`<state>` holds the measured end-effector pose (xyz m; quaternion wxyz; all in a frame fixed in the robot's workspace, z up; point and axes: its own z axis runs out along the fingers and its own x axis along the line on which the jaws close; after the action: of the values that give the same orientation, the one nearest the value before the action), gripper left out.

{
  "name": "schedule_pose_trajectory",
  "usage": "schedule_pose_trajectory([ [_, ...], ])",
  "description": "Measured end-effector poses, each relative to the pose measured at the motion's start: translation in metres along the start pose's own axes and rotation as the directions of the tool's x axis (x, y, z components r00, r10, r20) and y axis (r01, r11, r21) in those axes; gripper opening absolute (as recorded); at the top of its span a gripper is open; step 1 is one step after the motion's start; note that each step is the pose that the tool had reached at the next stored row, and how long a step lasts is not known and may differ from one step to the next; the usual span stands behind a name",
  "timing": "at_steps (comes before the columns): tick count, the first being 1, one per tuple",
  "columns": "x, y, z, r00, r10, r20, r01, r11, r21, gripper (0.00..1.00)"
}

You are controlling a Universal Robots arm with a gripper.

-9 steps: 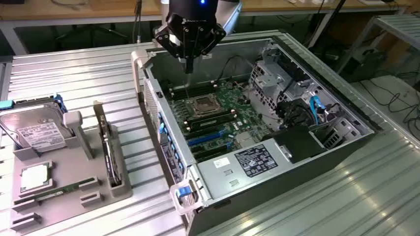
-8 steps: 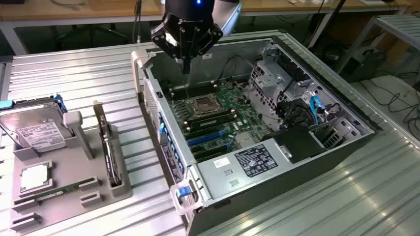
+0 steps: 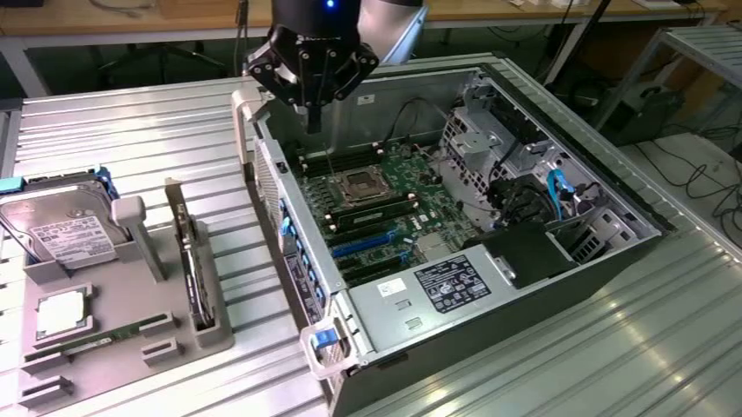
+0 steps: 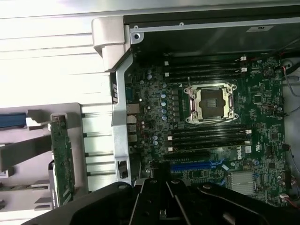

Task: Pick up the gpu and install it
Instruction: 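Reach for the gpu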

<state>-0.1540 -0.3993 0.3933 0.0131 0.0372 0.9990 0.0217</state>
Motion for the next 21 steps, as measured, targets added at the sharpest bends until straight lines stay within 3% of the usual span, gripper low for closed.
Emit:
schedule_pose_trajectory([
  [21, 0.043, -0.0058, -0.0011, 1.0000, -0.006, -0.0003, 0.006, 1.0000, -0.0001, 0.11],
])
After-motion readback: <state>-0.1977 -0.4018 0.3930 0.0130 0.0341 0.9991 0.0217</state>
